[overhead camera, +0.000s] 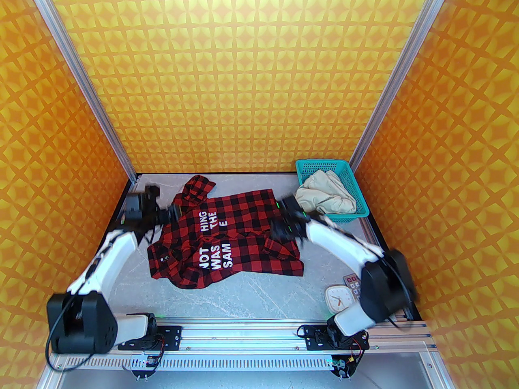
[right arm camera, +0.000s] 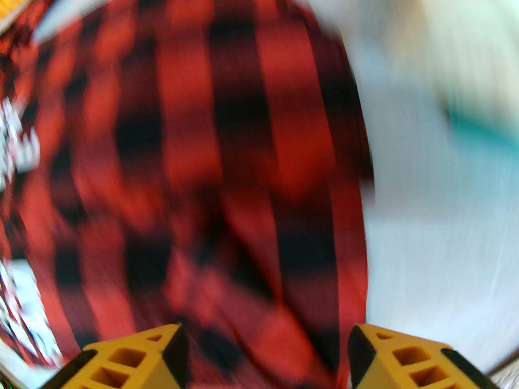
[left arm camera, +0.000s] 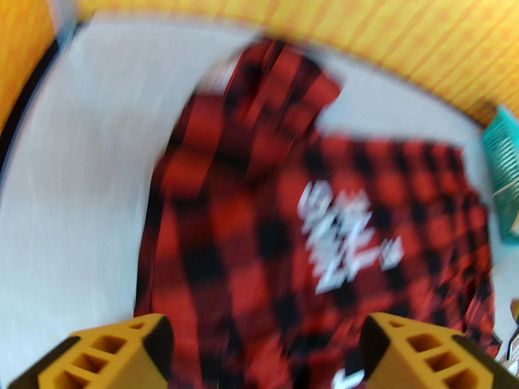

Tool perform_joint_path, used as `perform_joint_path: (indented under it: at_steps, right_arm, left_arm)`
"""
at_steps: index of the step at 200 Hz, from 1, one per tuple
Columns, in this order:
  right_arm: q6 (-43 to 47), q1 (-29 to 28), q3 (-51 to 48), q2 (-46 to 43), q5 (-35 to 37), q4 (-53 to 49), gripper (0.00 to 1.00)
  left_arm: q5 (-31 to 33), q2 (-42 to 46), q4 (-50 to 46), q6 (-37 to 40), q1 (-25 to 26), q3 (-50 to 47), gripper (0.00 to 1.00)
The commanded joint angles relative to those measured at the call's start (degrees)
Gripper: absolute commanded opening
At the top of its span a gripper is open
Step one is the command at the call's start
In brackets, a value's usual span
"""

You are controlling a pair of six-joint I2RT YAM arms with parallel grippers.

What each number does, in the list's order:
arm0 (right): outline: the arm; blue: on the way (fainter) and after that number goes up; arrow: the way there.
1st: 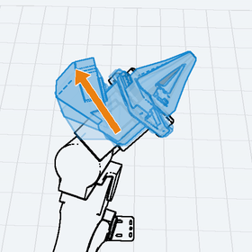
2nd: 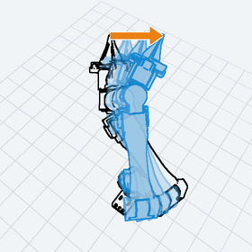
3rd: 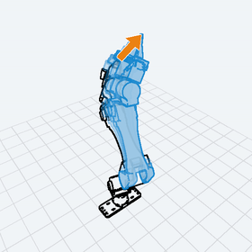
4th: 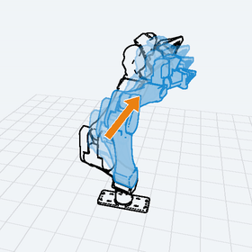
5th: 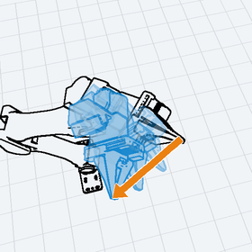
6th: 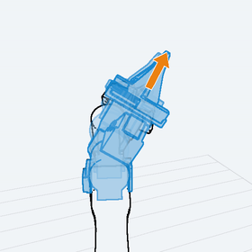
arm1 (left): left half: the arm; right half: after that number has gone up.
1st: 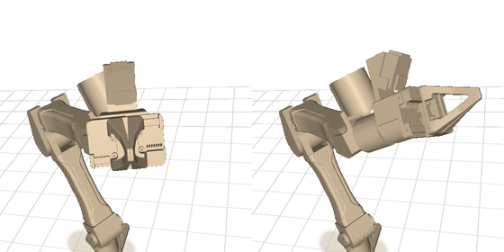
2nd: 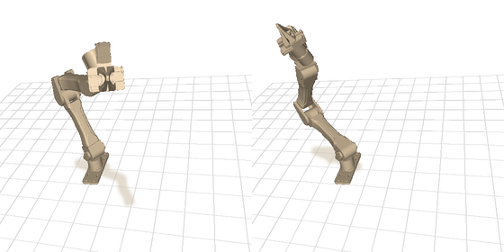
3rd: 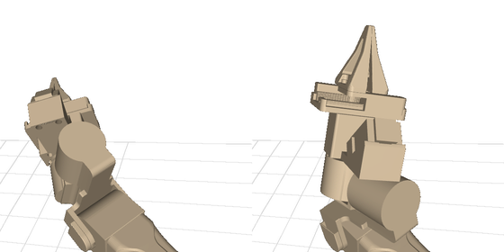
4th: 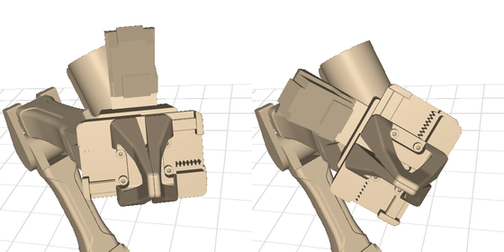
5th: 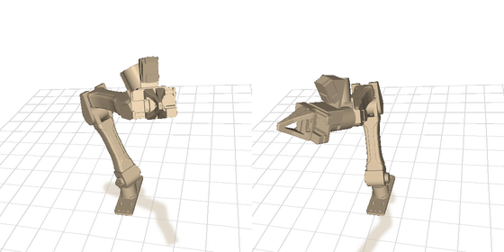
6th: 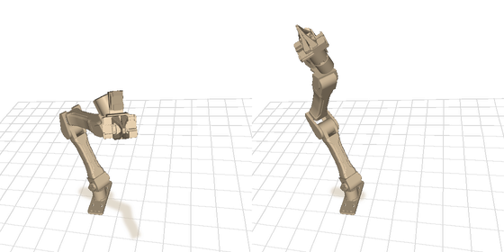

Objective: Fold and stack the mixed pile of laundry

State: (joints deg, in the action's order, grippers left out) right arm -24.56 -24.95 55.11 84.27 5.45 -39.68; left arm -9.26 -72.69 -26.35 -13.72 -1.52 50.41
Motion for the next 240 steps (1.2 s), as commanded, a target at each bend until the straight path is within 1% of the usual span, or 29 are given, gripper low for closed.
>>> perform_joint_path:
  at_steps: [1, 16, 29, 47, 60, 70, 73, 85, 86, 101, 113, 159, 180, 197, 210, 233, 240]
  right_arm:
    - [-4.99, 0.36, -5.69, -2.12, -5.37, 1.37, 0.73]
    - [-6.25, 0.68, -8.38, -1.72, -7.39, 3.73, 0.73]
    - [-6.71, 0.77, -9.40, -0.32, -8.68, 6.59, 0.72]
    - [-6.06, 0.77, -8.01, 4.39, -9.09, 9.56, 0.64]
    - [-5.33, 0.72, -5.74, 7.39, -9.09, 10.48, 0.52]
    - [-4.89, 0.77, -3.62, 8.66, -9.19, 10.27, 0.41]
    - [-4.79, 0.78, -3.01, 8.82, -9.11, 10.08, 0.37]
    - [-4.11, 0.74, -0.74, 8.48, -8.73, 9.60, 0.21]
    - [-4.11, 0.74, -0.74, 8.48, -8.73, 9.60, 0.21]
    - [-2.69, 0.82, 2.15, 8.00, -7.63, 8.08, 0.09]
    - [-1.58, 0.79, 5.53, 8.42, -7.45, 6.24, 0.00]
    - [0.11, 1.12, 14.64, 11.56, -6.69, 3.56, 0.00]
    - [-0.13, 1.16, 14.68, 11.90, -7.04, 3.05, 0.00]
    - [-0.68, 1.14, 11.81, 9.13, -7.06, 3.47, 0.00]
    - [-0.74, 1.18, 9.67, 6.38, -7.23, 3.66, 0.00]
    - [-0.52, 1.17, 6.93, -1.69, -7.25, 2.80, 0.00]
    - [-0.33, 1.21, 6.49, -4.86, -7.15, 2.41, 0.00]
  left_arm:
    - [2.60, 0.87, -3.90, -4.05, -0.15, -5.39, 0.85]
    - [1.08, 0.04, -0.83, -6.26, -0.23, -8.73, 0.86]
    - [-1.28, -2.82, 2.31, -7.07, -0.18, -9.62, 0.85]
    - [-4.89, -8.36, 6.04, -7.36, -0.40, -8.74, 0.78]
    - [-6.18, -12.56, 8.92, -7.98, -0.50, -7.89, 0.65]
    - [-7.33, -15.27, 10.72, -8.26, -0.63, -6.80, 0.45]
    - [-7.69, -15.88, 11.18, -8.32, -0.60, -6.53, 0.39]
    - [-8.35, -16.67, 13.16, -8.51, -0.56, -5.57, 0.18]
    - [-8.43, -16.64, 13.29, -8.51, -0.62, -5.49, 0.17]
    - [-8.34, -14.60, 15.66, -8.86, -0.56, -5.15, 0.00]
    - [-7.99, -13.13, 15.94, -8.05, -0.57, -3.52, 0.00]
    - [-7.43, -14.76, 11.81, -5.35, -0.62, 5.54, 0.00]
    - [-7.27, -12.77, 10.63, -5.33, -0.56, 5.46, 0.00]
    - [-6.70, -8.39, 9.36, -4.78, -0.59, 3.15, 0.00]
    - [-6.48, -3.41, 7.56, -3.80, -0.59, 1.74, 0.00]
    - [-6.78, 8.55, 4.76, -1.88, -0.50, 1.05, 0.00]
    - [-7.35, 13.87, 3.43, -0.91, -0.44, 1.88, 0.00]
